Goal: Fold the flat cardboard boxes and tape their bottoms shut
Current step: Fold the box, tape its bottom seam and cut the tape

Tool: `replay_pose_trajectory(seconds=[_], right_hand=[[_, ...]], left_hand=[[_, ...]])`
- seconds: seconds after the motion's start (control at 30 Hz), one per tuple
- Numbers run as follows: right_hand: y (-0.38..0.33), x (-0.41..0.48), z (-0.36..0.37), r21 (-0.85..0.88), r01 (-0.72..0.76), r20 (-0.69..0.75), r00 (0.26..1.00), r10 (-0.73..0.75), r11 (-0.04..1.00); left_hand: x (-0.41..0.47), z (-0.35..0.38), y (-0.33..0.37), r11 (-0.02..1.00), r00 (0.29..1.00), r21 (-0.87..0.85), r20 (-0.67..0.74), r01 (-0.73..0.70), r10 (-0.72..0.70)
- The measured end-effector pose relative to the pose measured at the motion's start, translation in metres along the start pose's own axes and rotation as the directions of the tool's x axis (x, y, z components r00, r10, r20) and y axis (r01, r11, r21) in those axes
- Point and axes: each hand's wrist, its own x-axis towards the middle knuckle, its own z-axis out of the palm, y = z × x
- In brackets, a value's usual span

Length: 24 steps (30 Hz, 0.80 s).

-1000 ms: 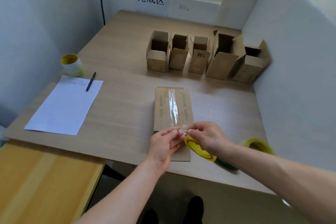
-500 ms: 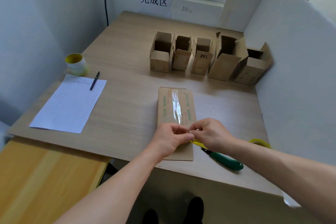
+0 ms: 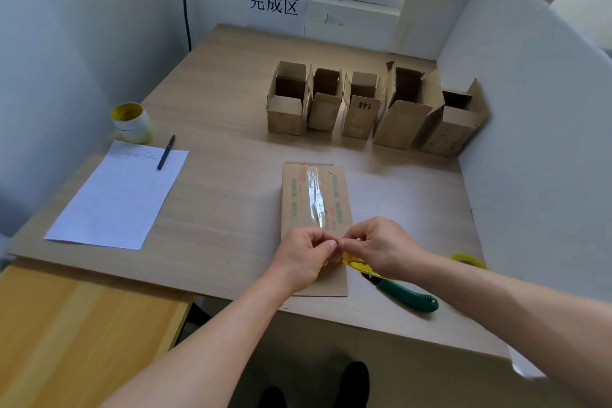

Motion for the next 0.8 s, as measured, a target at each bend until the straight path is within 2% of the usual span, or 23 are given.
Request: replay_pose_trajectory(seconds=[0.2,0.3,0.43,0.47,0.57,0.6,0.63,0.67,0.7,0.73,0.77,0.8], right_hand=[[-0.004,0.0,-0.005,-0.04,0.017,-0.009,1.0,-0.018,0.999],[-0.005,-0.002,-0.004,-0.037,0.026,-0.006,1.0,-0.026,0.999],[-0.003,-0.005,-0.011,-0.115,0.065,0.004,0.998,-0.065,0.991],[-0.001,-0.006,-0.014,-0.063,0.06,0.056,0.997,-0.057,0.996],[0.007,-0.007,-0.028,0.303,-0.006,0.223,0.973,-0.065,0.953],[0.01,-0.006,-0.03,0.341,-0.015,0.241,0.968,-0.072,0.94],[0.012,-0.005,-0.033,0.27,-0.003,0.244,0.968,-0.066,0.963],[0.013,-0.003,-0.035,0.044,0.042,0.232,0.971,-0.051,0.998],[0.015,0.0,-0.037,-0.261,0.108,0.205,0.977,-0.054,0.959],[0.017,0.001,-0.037,-0.5,0.147,0.16,0.984,-0.075,0.853],[0.018,0.001,-0.036,-0.6,0.151,0.115,0.988,-0.102,0.785],[0.02,0.003,-0.036,-0.608,0.147,0.086,0.989,-0.119,0.78]], left_hand=[[0.01,0.0,-0.001,0.998,0.998,0.059,-0.053,-0.026,0.03],[0.012,0.003,0.0,0.985,0.991,0.156,-0.099,-0.074,0.09],[0.014,0.004,-0.003,0.936,0.964,0.324,-0.173,-0.139,0.203],[0.014,0.001,-0.007,0.927,0.957,0.344,-0.187,-0.147,0.221],[0.014,-0.009,-0.02,0.923,0.946,0.354,-0.218,-0.153,0.24],[0.013,-0.01,-0.022,0.923,0.945,0.354,-0.224,-0.151,0.24],[0.011,-0.012,-0.023,0.923,0.943,0.354,-0.231,-0.147,0.239],[0.011,-0.014,-0.026,0.926,0.942,0.353,-0.243,-0.136,0.231],[0.011,-0.016,-0.028,0.926,0.941,0.356,-0.255,-0.124,0.224],[0.011,-0.019,-0.031,0.924,0.939,0.365,-0.264,-0.113,0.219],[0.011,-0.022,-0.033,0.919,0.938,0.378,-0.265,-0.111,0.222],[0.012,-0.024,-0.036,0.915,0.936,0.387,-0.267,-0.114,0.229]])
